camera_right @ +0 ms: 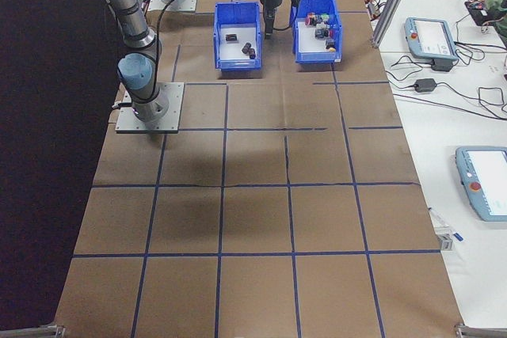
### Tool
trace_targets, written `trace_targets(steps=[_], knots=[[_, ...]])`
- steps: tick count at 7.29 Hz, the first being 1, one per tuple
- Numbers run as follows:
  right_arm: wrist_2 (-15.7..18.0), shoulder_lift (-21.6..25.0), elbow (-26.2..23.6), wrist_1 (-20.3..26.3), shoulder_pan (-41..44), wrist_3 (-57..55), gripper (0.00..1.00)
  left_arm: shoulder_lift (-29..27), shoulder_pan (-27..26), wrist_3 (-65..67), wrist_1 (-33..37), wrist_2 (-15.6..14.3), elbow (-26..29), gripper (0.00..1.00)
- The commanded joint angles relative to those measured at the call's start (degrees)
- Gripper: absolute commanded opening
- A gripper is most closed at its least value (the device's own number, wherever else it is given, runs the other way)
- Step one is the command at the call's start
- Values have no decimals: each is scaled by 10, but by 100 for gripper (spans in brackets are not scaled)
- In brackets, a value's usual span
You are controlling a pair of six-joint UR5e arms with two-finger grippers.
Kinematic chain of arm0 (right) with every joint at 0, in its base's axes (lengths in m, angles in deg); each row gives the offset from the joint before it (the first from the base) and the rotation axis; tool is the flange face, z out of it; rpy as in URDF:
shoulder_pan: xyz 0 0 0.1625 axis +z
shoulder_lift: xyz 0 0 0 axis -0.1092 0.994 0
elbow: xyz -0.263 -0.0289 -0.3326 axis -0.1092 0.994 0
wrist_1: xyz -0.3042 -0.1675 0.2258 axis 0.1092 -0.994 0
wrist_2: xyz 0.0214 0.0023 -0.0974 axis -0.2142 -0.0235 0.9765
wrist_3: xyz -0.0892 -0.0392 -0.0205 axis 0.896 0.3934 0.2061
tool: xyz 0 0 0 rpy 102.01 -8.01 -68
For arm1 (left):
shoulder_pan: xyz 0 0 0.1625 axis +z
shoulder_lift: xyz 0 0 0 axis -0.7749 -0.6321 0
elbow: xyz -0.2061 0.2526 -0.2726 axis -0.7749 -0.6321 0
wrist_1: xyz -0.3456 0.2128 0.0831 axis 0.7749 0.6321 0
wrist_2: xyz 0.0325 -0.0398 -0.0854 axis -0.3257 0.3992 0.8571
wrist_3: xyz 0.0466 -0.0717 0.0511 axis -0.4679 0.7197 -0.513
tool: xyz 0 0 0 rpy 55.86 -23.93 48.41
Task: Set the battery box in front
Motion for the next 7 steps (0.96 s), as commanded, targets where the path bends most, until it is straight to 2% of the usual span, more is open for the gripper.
trace_targets(steps=[1,3,4,7], knots=[[0,0,0,1,0,0,100,3,0,0,0,0,0,99],[1,-1,2,3,0,1,100,2,0,0,0,-1,0,99],[27,-1,3,3,1,1,100,3,0,0,2,-2,-1,99],[21,-5,8,2,1,0,100,4,0,29,3,-2,-3,99]])
